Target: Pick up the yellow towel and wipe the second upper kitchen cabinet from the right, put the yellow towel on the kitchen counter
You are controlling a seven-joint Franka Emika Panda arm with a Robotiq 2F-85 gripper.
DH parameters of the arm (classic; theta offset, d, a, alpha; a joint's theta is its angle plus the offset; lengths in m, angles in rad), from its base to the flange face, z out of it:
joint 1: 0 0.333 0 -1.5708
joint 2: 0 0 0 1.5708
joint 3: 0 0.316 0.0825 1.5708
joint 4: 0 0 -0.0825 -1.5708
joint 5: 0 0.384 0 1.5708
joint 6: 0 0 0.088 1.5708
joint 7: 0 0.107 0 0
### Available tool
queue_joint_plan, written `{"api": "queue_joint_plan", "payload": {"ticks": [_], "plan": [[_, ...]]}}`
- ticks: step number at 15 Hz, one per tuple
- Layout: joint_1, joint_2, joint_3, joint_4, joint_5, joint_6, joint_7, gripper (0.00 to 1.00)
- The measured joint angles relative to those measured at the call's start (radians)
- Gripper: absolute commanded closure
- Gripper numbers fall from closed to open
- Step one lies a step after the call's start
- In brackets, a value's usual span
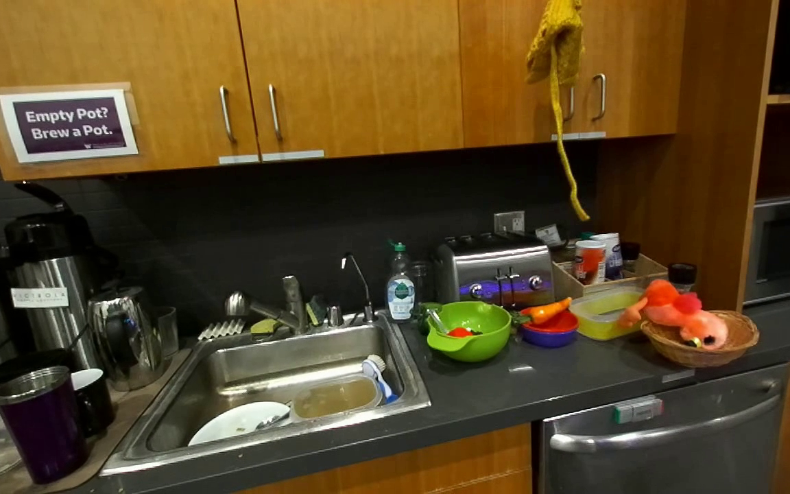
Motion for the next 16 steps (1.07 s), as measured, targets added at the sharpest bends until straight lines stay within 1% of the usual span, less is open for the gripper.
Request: {"api": "queue_joint_plan", "payload": {"ticks": [4,7,12,16], "plan": [[0.009,-0.037,-0.010,-0.090,0.005,-0.107,-0.005,0.98],[0.009,-0.054,-0.010,-0.154,0.004,-0.159,-0.019,0.98],[-0.003,-0.078,-0.023,-0.209,0.003,-0.208,-0.025,0.98],[-0.041,-0.088,-0.057,-0.232,-0.002,-0.214,-0.026,0.98]]}}
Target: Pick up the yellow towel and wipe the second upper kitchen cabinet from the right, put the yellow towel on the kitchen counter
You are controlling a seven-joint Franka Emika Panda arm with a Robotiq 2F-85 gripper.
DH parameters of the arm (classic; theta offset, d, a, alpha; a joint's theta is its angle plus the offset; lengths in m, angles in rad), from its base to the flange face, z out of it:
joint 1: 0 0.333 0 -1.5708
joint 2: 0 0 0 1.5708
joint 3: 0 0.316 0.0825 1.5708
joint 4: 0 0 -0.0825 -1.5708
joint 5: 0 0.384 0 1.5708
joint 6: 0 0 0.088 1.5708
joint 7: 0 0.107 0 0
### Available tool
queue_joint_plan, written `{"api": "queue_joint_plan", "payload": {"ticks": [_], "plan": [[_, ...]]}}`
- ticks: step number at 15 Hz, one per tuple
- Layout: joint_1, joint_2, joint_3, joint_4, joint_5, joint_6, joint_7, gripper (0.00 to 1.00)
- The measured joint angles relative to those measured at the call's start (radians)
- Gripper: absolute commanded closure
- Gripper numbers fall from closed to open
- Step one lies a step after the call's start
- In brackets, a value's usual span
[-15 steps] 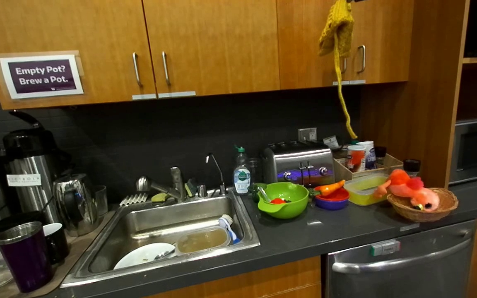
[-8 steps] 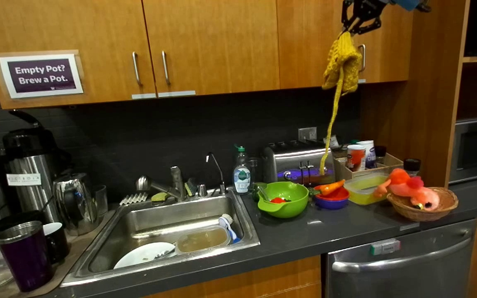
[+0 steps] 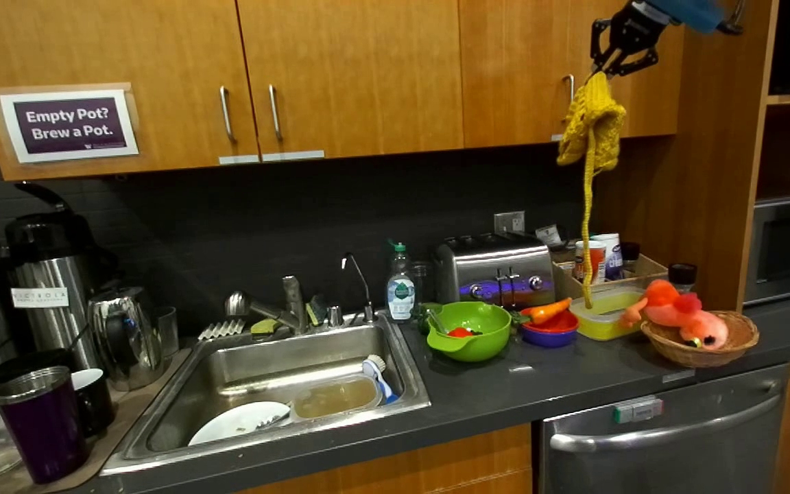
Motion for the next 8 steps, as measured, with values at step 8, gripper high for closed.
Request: {"api": "queue_joint_plan", "payload": {"ticks": [8], "plan": [[-0.077,0.017,-0.046,-0.032,-0.006,-0.017,0.003,0.98]]}}
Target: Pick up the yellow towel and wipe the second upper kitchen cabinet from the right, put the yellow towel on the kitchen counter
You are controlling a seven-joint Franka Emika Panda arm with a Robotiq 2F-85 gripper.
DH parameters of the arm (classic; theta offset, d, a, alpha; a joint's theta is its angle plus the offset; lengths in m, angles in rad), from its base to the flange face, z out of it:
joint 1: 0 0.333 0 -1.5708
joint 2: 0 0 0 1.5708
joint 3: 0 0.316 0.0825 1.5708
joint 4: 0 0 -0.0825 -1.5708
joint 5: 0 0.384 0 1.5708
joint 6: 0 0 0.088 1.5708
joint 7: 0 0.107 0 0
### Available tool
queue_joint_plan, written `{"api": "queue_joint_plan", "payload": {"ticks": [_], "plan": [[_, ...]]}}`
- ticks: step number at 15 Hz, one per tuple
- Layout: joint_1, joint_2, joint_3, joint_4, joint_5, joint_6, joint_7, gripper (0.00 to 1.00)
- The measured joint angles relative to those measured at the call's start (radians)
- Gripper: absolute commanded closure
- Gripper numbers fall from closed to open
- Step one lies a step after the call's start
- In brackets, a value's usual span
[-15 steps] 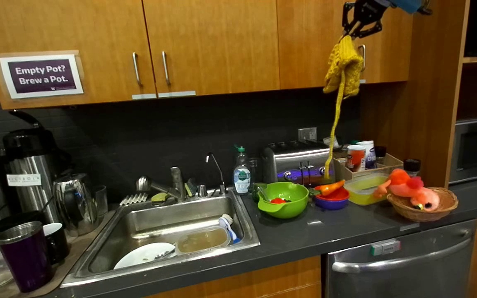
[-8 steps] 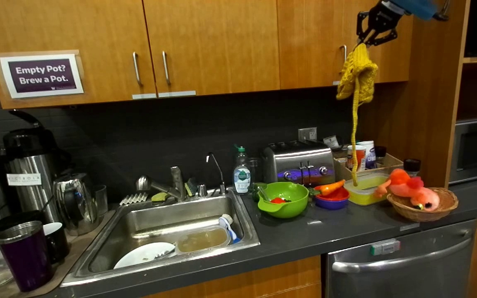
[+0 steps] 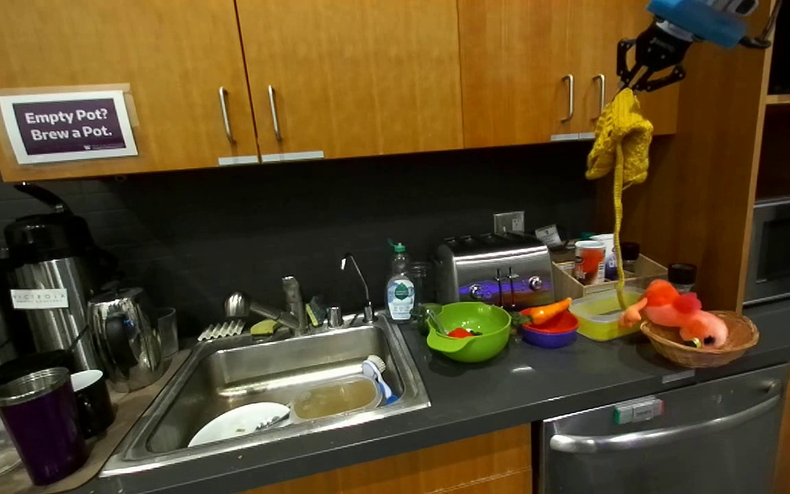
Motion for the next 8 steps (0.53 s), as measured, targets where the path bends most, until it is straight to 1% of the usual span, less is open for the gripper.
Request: {"api": "queue_joint_plan", "payload": {"ticks": [5,8], "plan": [[-0.006,0.061,0.010,-0.004,-0.029,-0.003,0.018,0.98],[-0.034,0.113,0.011,0.000,-0.058,-0.002,0.045,0.98]]}}
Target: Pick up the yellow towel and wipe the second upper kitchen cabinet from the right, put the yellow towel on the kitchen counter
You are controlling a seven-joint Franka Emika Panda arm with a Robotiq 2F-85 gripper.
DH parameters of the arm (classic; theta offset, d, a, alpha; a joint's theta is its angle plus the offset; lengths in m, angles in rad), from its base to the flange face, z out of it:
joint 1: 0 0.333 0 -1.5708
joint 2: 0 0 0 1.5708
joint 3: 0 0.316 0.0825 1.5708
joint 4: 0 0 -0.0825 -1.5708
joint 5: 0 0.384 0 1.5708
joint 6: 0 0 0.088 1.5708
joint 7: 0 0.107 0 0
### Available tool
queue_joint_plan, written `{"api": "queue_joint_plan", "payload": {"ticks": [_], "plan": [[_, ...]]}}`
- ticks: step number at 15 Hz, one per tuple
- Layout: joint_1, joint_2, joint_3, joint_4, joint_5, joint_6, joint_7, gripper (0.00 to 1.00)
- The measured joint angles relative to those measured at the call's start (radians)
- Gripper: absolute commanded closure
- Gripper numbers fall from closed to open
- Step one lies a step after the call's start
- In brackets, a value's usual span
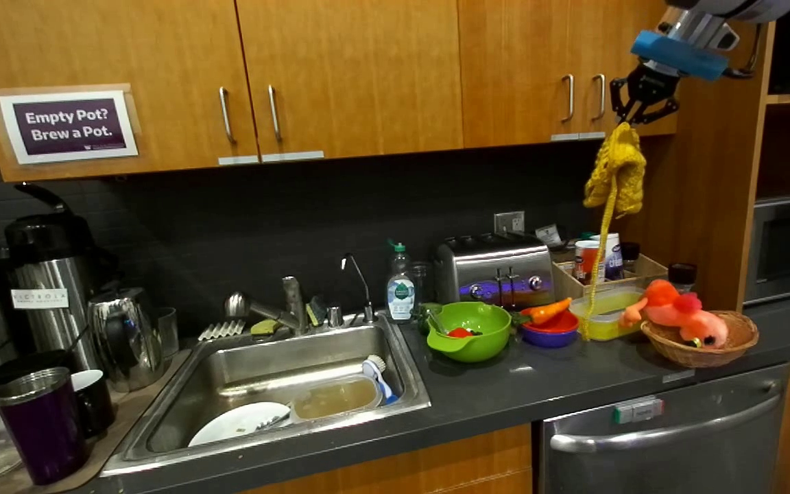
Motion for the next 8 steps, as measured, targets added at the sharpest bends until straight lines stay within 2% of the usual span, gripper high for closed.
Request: {"api": "queue_joint_plan", "payload": {"ticks": [8], "plan": [[-0.063,0.101,-0.033,0.041,-0.042,-0.005,0.058,0.98]]}}
